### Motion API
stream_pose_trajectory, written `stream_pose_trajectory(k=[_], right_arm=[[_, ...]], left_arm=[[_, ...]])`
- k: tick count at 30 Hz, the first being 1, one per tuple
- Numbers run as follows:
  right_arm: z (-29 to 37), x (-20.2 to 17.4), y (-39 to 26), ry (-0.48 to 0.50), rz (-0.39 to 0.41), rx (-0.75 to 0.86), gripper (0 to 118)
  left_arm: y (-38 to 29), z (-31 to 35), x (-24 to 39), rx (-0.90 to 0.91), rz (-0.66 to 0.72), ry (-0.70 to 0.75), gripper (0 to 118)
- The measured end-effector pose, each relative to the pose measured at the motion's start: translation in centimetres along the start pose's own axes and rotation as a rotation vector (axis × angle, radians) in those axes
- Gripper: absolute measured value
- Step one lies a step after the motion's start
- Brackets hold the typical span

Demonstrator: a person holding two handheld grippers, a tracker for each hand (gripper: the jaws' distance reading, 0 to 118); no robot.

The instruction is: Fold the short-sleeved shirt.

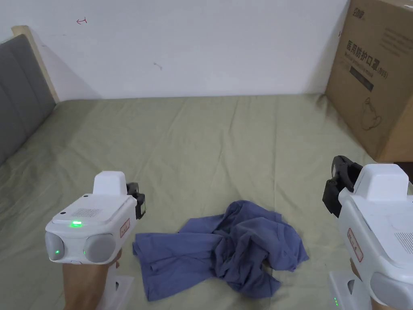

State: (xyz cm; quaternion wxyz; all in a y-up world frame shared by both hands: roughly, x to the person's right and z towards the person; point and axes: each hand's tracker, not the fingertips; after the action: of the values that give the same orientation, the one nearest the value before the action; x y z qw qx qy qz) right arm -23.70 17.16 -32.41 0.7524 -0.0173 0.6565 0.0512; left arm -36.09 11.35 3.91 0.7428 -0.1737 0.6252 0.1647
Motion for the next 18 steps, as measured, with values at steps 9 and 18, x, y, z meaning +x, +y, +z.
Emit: stream_pose_trajectory(k=[9,18], right_arm=[[-1.5,0.1,-1.4,-0.001,-0.004,-0.044,0],[-2.6,0.4,-3.1,0.005,-0.006,-0.093,0]], left_arm=[[-6.9,-3.7,-0.7,-0.36,0.149,-0.025,0],[-12.3,-6.6,-0.1,-0.603,0.282,-0.029,65]])
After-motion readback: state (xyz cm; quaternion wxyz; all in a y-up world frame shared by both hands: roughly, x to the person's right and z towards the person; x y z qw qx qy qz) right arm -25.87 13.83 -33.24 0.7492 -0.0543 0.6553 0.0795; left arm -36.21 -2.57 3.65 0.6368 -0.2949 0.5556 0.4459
